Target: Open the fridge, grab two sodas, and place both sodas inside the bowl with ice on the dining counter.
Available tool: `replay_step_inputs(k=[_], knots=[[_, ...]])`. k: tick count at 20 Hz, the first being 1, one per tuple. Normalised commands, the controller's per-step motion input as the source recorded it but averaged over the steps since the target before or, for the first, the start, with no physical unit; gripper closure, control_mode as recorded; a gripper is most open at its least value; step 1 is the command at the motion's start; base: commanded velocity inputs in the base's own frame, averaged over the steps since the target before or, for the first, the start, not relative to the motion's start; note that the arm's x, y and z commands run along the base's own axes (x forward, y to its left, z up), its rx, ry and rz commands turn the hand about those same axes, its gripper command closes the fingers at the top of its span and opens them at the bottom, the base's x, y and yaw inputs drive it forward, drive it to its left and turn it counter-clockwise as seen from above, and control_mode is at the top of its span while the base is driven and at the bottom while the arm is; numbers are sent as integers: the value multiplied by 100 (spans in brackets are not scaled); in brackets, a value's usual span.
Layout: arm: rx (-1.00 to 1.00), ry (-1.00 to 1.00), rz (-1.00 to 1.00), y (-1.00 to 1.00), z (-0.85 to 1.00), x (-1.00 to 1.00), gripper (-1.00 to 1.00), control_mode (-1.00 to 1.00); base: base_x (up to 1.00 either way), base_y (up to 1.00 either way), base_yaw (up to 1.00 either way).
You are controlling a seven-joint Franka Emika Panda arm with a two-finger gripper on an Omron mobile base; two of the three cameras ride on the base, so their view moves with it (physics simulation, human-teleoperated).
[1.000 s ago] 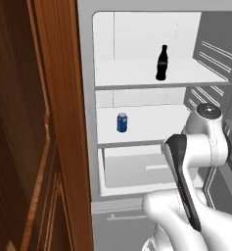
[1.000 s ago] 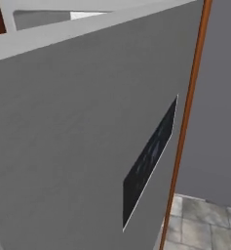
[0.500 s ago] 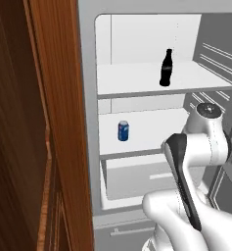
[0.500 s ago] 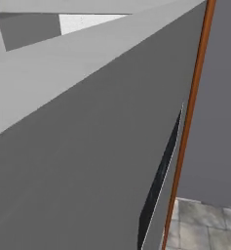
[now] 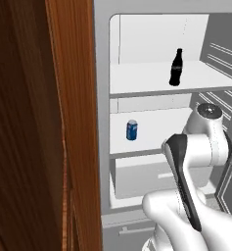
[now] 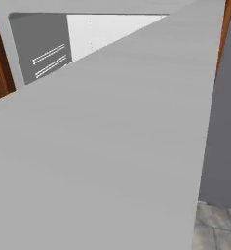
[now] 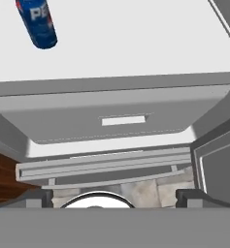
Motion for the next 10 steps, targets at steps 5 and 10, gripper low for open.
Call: replay_step_inputs(k=[5, 10], knots=[[0, 0, 0, 0, 0, 0, -100, 100, 24, 39, 7], [1, -11, 21, 20, -24, -2, -100, -100, 0, 5, 5]])
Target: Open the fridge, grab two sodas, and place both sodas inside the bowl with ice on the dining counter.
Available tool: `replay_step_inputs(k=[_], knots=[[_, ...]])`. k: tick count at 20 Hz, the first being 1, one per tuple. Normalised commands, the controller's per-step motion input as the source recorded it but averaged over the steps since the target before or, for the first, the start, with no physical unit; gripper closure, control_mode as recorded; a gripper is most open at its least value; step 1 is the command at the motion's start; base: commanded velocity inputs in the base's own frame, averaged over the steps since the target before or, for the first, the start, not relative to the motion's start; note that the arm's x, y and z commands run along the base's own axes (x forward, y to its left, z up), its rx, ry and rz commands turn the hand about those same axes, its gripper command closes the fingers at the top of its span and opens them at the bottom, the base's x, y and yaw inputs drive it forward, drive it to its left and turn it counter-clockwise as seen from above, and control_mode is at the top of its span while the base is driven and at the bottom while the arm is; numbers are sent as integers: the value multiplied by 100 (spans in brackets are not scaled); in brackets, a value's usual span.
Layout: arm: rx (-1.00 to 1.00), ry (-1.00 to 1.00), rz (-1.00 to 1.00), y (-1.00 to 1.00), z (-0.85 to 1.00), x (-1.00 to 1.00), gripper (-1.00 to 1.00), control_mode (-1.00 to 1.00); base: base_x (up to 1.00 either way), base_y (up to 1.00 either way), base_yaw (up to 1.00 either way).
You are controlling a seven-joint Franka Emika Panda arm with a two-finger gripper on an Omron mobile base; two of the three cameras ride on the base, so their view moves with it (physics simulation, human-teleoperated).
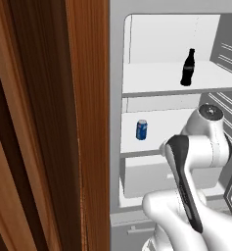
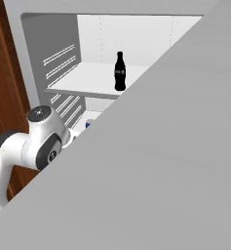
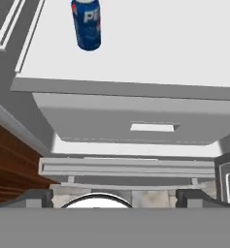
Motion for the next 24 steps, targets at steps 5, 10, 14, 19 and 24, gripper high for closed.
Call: replay_step_inputs(k=[5, 10, 14, 19, 24], knots=[[1, -27, 18, 21, -16, 20, -100, -100, 0, 0, 0], [0, -30, 13, 9, -14, 37, -100, -100, 0, 0, 0], [0, -29, 12, 0, -28, 18, -100, -100, 0, 0, 0], [2, -24, 11, 0, -29, 22, -100, -100, 0, 0, 0], [2, -20, 13, 0, -39, 33, -100, -100, 0, 0, 0]])
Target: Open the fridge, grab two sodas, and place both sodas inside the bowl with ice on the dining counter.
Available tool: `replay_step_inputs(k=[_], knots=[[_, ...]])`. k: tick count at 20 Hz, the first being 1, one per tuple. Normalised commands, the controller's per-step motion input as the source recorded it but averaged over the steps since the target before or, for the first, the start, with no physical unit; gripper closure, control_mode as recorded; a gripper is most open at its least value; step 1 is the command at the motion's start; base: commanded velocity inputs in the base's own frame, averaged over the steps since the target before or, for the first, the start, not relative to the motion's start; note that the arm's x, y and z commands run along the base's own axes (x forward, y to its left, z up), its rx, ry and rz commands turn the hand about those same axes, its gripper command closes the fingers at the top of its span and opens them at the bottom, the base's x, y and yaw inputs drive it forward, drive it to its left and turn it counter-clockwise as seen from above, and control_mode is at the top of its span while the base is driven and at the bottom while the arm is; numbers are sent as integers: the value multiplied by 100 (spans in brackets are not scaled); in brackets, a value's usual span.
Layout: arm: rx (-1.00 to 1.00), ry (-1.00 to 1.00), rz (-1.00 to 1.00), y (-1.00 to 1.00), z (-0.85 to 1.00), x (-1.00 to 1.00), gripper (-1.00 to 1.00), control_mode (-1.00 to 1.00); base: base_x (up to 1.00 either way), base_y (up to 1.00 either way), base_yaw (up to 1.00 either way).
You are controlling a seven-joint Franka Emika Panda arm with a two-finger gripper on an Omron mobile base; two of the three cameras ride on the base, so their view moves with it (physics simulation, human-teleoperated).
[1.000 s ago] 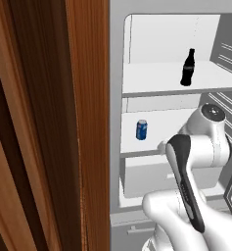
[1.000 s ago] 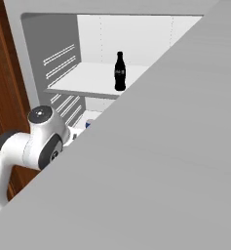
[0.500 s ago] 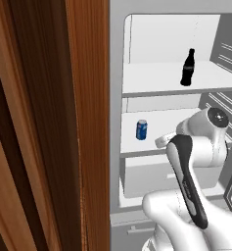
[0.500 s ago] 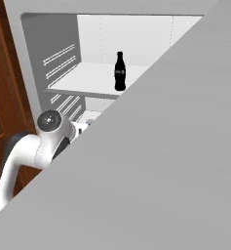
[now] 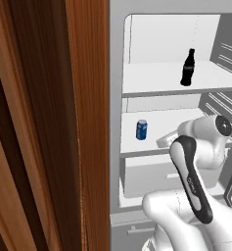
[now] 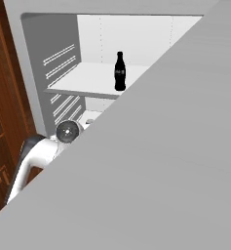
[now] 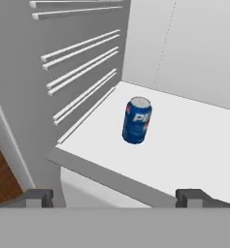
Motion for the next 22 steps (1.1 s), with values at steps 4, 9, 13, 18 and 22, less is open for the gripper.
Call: replay_step_inputs(k=[4, 9, 13, 18, 22], knots=[[3, -20, 14, 0, -40, 34, -100, -100, 0, 0, 0], [4, -19, 12, 0, -31, 39, -100, -100, 0, 0, 0], [5, -20, 6, 0, -19, 34, -100, -100, 0, 0, 0], [3, -13, 1, 0, -2, 27, -100, -100, 0, 0, 0], [0, -2, 0, 0, -2, 17, -100, -100, 0, 0, 0]])
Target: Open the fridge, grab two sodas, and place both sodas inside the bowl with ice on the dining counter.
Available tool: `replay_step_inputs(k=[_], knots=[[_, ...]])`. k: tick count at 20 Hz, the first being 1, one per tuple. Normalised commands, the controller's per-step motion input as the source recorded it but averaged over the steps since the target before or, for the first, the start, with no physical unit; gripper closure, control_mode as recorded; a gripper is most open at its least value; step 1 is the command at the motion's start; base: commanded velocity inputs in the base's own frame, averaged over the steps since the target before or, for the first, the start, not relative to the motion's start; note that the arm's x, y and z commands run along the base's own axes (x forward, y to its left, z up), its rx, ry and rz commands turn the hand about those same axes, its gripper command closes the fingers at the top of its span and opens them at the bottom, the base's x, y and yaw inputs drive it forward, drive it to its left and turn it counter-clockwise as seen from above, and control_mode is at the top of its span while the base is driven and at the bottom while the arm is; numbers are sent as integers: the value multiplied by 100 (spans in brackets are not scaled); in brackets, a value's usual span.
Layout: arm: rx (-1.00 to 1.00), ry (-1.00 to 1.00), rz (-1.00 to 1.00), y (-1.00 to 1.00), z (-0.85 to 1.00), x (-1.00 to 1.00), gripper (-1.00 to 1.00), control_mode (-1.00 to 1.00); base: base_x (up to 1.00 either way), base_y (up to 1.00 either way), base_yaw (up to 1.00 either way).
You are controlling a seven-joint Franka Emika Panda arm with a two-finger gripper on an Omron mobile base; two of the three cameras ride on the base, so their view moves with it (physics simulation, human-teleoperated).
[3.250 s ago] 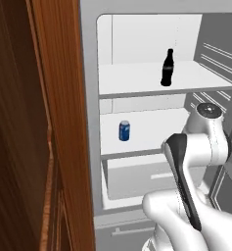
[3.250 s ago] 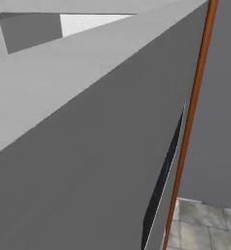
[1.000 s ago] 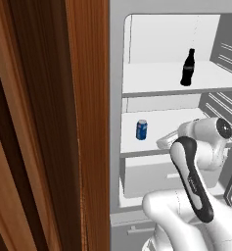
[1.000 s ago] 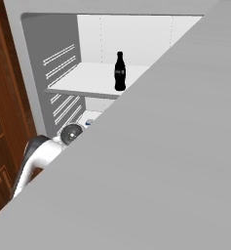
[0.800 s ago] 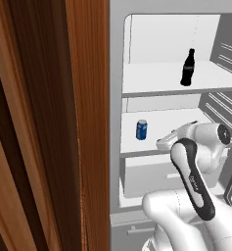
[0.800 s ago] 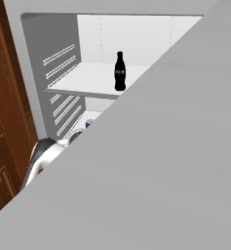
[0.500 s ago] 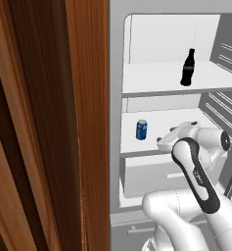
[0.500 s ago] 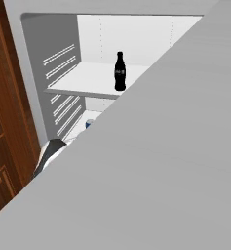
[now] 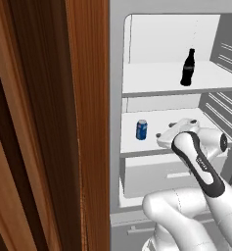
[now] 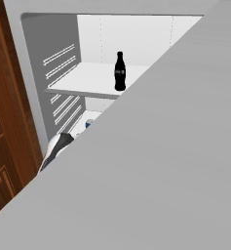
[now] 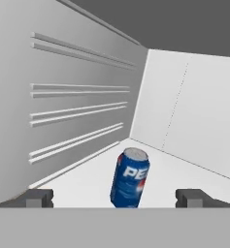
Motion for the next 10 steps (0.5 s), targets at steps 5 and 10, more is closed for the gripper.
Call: replay_step_inputs(k=[5, 10], knots=[[0, -1, 0, 0, -1, 8, -100, -100, 0, 0, 0], [0, -1, 0, -1, 0, 0, -100, -100, 0, 0, 0]])
